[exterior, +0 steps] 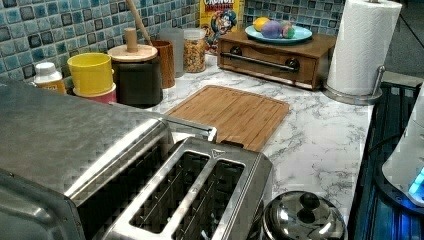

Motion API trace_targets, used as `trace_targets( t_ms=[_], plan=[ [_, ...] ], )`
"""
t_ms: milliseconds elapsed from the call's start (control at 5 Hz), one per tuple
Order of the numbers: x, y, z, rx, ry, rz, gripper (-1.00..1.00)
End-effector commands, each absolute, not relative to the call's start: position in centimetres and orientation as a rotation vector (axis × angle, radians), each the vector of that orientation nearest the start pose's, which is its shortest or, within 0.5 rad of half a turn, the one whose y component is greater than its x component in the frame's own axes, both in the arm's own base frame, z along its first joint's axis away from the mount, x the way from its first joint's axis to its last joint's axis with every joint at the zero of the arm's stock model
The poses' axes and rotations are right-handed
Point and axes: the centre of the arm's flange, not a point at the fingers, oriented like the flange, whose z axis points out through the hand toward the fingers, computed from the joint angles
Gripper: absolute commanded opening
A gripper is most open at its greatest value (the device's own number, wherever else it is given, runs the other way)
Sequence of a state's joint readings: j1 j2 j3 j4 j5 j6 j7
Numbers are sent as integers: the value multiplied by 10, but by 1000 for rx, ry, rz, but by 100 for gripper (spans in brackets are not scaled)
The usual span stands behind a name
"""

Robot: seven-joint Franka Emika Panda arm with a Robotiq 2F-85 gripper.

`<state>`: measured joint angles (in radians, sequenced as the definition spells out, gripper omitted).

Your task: Close the oven.

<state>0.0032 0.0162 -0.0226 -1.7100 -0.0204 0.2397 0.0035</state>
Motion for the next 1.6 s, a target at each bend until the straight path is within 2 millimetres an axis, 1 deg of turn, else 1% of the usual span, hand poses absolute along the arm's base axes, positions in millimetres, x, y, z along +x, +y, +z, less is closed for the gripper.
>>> trace_targets(
  t_ms=[200, 400, 600, 800, 1000, 1200, 1400, 1600],
  plan=[
    [571, -20, 564, -2830, 1090, -175, -100],
    [567, -32, 538, -2843, 900, -119, -100],
    [561, -53, 498, -2819, 700, -49, -100],
    [551, -67, 471, -2786, 563, -66, -100],
    [542, -62, 449, -2777, 330, -82, -100],
    [538, -43, 424, -2721, 114, -90, -100],
    [544, -23, 391, -2668, -10, -50, -100],
    [564, -27, 349, -2604, -73, -20, -100]
  ],
)
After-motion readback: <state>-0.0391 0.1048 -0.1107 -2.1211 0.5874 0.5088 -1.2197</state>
